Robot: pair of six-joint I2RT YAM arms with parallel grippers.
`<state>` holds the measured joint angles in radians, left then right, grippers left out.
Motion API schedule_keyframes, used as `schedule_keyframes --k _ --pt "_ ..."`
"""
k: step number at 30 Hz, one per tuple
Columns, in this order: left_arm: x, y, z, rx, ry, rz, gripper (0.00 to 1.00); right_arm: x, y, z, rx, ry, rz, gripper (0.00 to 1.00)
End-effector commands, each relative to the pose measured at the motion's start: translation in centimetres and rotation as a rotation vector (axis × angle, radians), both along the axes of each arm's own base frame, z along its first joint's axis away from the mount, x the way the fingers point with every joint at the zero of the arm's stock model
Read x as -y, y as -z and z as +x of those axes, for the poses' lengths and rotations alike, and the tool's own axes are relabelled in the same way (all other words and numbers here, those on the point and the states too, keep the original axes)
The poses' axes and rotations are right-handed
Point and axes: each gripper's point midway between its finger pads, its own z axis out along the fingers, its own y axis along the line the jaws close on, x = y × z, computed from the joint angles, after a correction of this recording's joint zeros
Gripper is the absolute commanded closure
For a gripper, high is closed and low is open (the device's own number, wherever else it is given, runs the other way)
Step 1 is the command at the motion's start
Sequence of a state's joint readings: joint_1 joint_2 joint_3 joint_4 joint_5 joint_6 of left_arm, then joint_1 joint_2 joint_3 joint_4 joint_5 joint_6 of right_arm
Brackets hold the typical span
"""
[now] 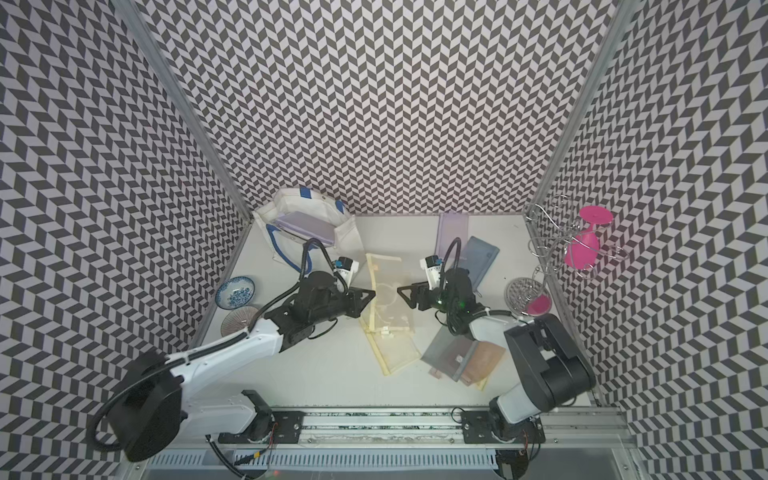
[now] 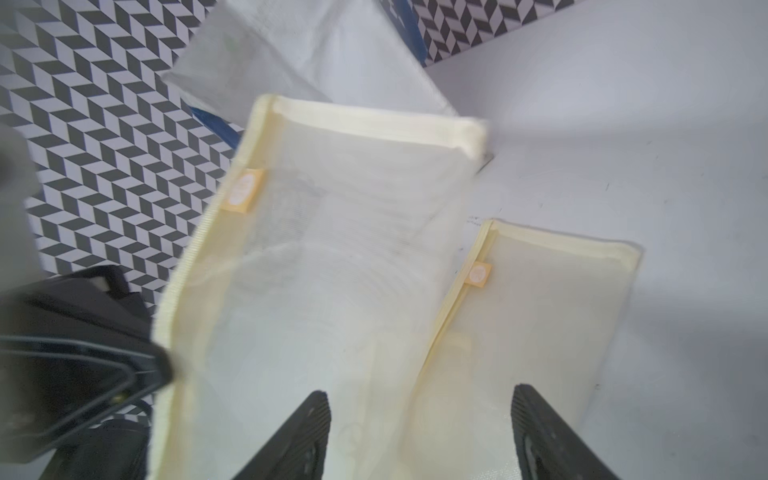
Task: Put the pencil pouch into the canvas bag
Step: Pick up the pencil pouch, then place the pencil pouch in the canvas bag.
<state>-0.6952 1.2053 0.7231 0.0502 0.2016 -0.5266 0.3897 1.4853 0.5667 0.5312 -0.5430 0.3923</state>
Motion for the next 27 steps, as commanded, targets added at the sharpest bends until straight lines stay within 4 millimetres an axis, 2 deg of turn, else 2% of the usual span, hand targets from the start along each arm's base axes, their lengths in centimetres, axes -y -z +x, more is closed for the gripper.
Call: schedule_keyframes --k 1,5,7,13,16,22,27 --pt "-1.8 -1.3 -1.5 0.029 -0.009 0.066 1.00 1.9 -2.4 0.4 0.120 0.113 -0.024 0.26" --pt "-3.1 -6.0 -2.1 0.100 -0.029 0.055 1.00 3.8 -5.4 -0.5 0.234 0.199 0.006 0.25" --pt "-3.6 -8.4 -2.2 0.138 -0.041 0.042 1.00 4.5 -6.2 -0.8 0.267 0.233 0.008 0.25" --pt "-4.3 -16.6 -2.2 0.256 -0.065 -0.018 1.00 5.6 -7.1 -1.1 0.306 0.290 0.018 0.25" --pt "-4.8 -20.4 -1.5 0.310 -0.100 -0.046 1.00 5.6 -7.4 -1.3 0.315 0.286 0.025 0.25" --pt "-8.8 -24.4 2.9 0.340 -0.278 -0.081 1.00 5.5 -7.8 -1.6 0.347 0.264 0.012 0.26" --pt "-14.1 -25.3 6.7 0.340 -0.446 -0.105 1.00 5.4 -8.4 -2.0 0.362 0.257 0.028 0.26"
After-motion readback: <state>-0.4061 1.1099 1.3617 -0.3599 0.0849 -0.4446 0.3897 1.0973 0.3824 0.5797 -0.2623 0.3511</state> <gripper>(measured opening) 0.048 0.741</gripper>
